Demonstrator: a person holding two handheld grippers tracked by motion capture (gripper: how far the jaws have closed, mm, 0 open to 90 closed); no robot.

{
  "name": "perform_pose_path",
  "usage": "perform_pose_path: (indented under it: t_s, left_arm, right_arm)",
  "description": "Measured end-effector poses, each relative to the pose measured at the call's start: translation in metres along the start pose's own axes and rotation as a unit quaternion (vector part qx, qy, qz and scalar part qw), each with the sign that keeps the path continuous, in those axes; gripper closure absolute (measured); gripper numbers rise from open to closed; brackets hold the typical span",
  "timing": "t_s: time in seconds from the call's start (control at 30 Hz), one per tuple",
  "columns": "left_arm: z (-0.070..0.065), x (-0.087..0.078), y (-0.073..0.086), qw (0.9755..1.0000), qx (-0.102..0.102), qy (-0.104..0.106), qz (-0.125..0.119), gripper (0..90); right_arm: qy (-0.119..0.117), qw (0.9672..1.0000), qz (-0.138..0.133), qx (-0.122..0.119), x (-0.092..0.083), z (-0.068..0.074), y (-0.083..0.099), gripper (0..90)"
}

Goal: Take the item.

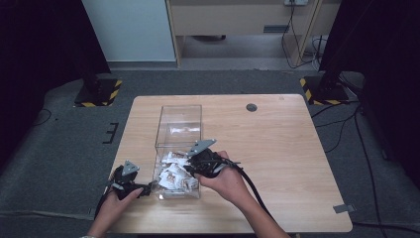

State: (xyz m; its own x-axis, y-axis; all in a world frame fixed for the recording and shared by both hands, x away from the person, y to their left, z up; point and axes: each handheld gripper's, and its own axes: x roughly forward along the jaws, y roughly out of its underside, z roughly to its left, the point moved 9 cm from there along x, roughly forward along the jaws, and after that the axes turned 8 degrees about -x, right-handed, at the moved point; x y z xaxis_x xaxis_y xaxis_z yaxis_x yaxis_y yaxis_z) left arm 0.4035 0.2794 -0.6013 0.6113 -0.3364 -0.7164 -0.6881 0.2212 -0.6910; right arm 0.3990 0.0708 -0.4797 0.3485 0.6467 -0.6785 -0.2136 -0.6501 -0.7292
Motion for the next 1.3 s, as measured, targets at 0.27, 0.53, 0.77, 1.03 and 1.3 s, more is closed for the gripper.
perform_pose_path:
  t_s: [0.27, 0.53, 0.77, 1.03, 1.3]
  left_arm:
    - [0.000, 0.000, 0.000, 1.0000, 0.000, 0.000, 0.000, 0.0]
    - [0.000, 0.000, 0.000, 1.0000, 0.000, 0.000, 0.000, 0.0]
    - [0.000, 0.000, 0.000, 1.0000, 0.000, 0.000, 0.000, 0.0]
    - [0.000, 0.000, 0.000, 1.0000, 0.000, 0.000, 0.000, 0.0]
    - [0.000, 0.000, 0.000, 1.0000, 0.000, 0.000, 0.000, 0.0]
  right_arm:
    - [-0.003, 1.0000, 0.009, 0.003, 0.011, 0.003, 0.000, 72.0]
    - [-0.010, 0.9996, 0.025, -0.003, 0.027, 0.009, 0.005, 69.5]
    - [-0.008, 0.9995, 0.030, -0.005, 0.030, 0.008, 0.006, 70.4]
    - [-0.003, 0.9990, 0.043, -0.009, 0.036, 0.009, 0.010, 77.5]
    - [0.000, 0.9991, 0.043, -0.007, 0.035, 0.006, 0.010, 86.9]
